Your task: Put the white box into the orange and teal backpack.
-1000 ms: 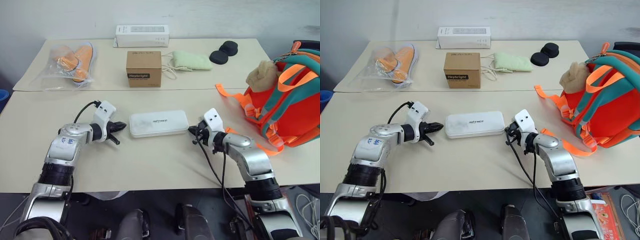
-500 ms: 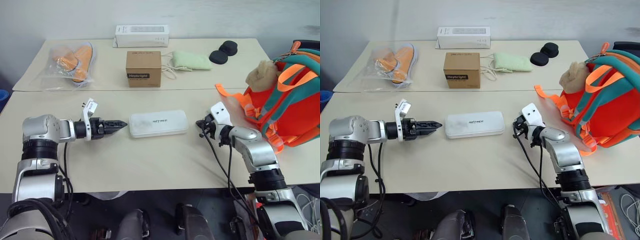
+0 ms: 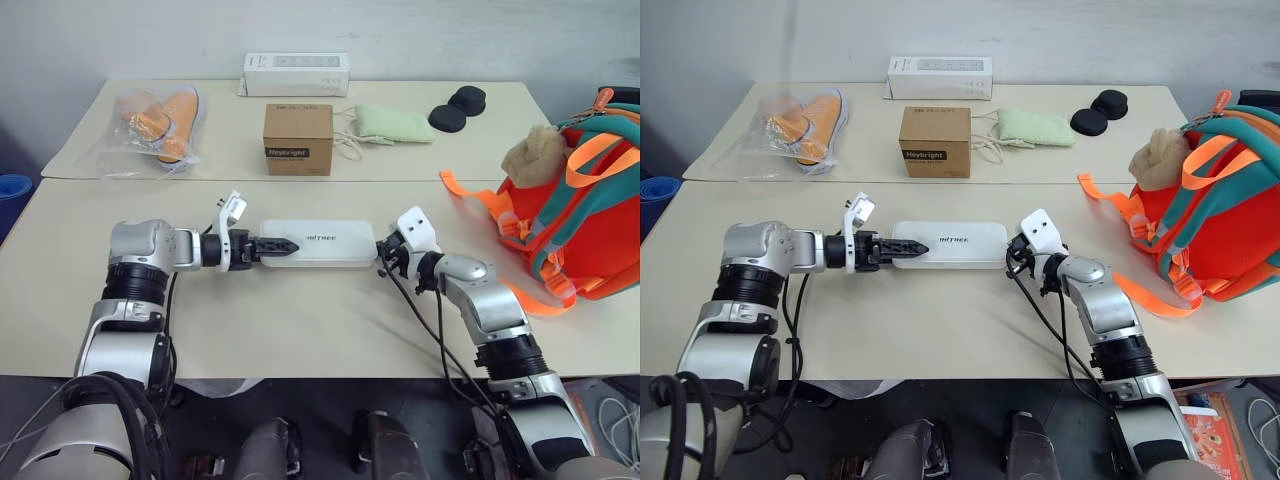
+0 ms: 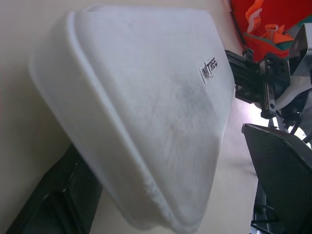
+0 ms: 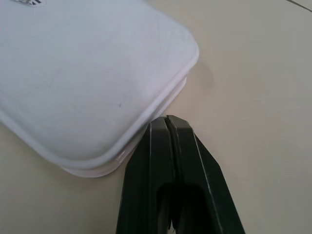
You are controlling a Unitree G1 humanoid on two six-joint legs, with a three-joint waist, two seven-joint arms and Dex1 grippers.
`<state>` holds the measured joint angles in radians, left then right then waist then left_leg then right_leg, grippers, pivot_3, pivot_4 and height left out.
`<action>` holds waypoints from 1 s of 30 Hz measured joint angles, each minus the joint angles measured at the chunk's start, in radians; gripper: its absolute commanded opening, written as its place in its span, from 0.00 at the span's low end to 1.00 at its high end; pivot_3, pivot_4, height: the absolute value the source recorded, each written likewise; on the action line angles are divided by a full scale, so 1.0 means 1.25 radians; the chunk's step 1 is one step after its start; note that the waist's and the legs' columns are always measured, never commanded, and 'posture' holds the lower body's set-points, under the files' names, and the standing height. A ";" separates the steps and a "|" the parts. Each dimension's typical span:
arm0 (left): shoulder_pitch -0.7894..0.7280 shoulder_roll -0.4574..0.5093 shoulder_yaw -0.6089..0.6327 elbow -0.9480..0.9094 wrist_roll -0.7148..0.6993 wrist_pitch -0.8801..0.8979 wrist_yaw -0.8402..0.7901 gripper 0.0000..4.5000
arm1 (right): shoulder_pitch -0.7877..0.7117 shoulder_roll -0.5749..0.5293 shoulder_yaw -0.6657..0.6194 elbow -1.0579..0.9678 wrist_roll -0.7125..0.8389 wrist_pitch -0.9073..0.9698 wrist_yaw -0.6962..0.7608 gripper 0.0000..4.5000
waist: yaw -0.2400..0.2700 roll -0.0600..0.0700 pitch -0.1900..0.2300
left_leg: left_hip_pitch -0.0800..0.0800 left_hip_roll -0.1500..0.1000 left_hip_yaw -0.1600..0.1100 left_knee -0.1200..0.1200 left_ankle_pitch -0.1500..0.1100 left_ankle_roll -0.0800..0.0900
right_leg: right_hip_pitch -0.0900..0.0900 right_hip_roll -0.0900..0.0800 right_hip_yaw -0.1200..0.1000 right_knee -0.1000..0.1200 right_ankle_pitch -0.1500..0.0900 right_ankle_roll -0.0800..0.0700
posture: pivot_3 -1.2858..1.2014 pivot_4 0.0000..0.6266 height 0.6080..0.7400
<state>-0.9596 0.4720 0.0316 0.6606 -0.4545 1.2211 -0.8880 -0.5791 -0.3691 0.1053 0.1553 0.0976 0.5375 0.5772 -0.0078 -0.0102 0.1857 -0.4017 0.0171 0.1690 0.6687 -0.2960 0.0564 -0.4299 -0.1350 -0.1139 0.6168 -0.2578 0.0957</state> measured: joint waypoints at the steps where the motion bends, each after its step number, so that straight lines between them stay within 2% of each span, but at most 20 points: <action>1: -0.009 -0.008 0.001 0.015 0.000 0.002 0.001 1.00 | 0.003 -0.001 0.000 -0.001 0.000 -0.005 0.000 0.00 | 0.002 0.000 0.000 | 0.000 0.000 0.000 0.000 0.000 0.000 | 0.000 0.000 0.000 0.000 0.000 0.000 | 0.52 0.24 1.00; 4: -0.018 -0.018 0.007 0.029 0.000 0.008 0.001 1.00 | 0.010 -0.002 0.000 -0.005 0.000 -0.013 0.000 0.00 | 0.002 0.000 0.000 | 0.000 0.000 0.000 0.000 0.000 0.000 | 0.000 0.000 0.000 0.000 0.000 0.000 | 0.52 0.24 1.00; 5: -0.022 -0.020 0.008 0.037 -0.001 0.009 0.000 0.96 | 0.012 -0.002 0.000 -0.007 0.000 -0.015 0.000 0.00 | 0.002 0.000 0.000 | 0.000 0.000 0.000 0.000 0.000 0.000 | 0.000 0.000 0.000 0.000 0.000 0.000 | 0.52 0.24 1.00; 9: -0.027 -0.022 0.013 0.060 -0.005 0.027 -0.004 0.74 | 0.031 -0.004 0.000 -0.024 0.000 -0.026 0.000 0.00 | 0.000 0.000 0.000 | -0.001 0.000 0.000 0.000 0.000 0.000 | -0.001 0.001 0.000 0.000 0.000 0.000 | 0.52 0.24 1.00; 13: -0.026 -0.015 0.023 0.072 -0.025 0.056 -0.032 0.46 | 0.052 -0.011 0.001 -0.048 0.000 -0.029 0.001 0.00 | -0.005 0.000 0.000 | -0.001 0.001 0.000 0.000 0.000 0.000 | -0.001 0.001 -0.001 0.000 0.000 0.000 | 0.52 0.24 1.00; 16: -0.025 -0.007 0.022 0.034 -0.044 0.073 -0.055 0.32 | 0.066 -0.014 0.000 -0.064 0.000 -0.028 0.001 0.00 | -0.007 0.000 0.000 | -0.001 0.001 0.000 0.000 0.000 0.000 | -0.001 0.001 0.000 0.000 0.000 0.000 | 0.52 0.24 1.00; 24: -0.006 -0.016 0.057 0.004 -0.061 0.096 -0.040 0.31 | 0.104 -0.025 -0.011 -0.143 0.020 0.028 0.001 0.00 | -0.015 0.000 0.000 | -0.002 0.001 0.000 0.000 0.000 0.000 | -0.001 0.001 0.000 -0.001 0.000 0.000 | 0.52 0.24 1.00; 27: 0.023 -0.026 0.097 -0.062 -0.091 0.123 -0.021 0.31 | 0.187 -0.069 -0.105 -0.273 0.092 0.137 0.007 0.13 | -0.011 -0.001 0.000 | -0.004 0.001 -0.002 0.000 0.000 0.000 | -0.003 0.000 0.002 -0.001 0.000 0.000 | 0.52 0.24 1.00; 30: 0.055 -0.038 0.171 -0.155 -0.132 0.170 0.025 0.31 | 0.305 -0.154 -0.279 -0.426 0.182 0.273 0.023 0.35 | -0.005 -0.001 0.000 | -0.005 0.001 -0.003 -0.001 0.000 0.000 | -0.002 0.001 0.004 -0.004 0.000 0.000 | 0.52 0.24 1.00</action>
<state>-0.8914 0.4246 0.2450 0.4666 -0.6193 1.4337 -0.8571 -0.1982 -0.5615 -0.2433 -0.3769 0.3249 0.8783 0.6066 -0.0134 -0.0112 0.1859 -0.4075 0.0182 0.1652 0.6680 -0.2964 0.0569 -0.4319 -0.1343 -0.1092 0.6119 -0.2577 0.0959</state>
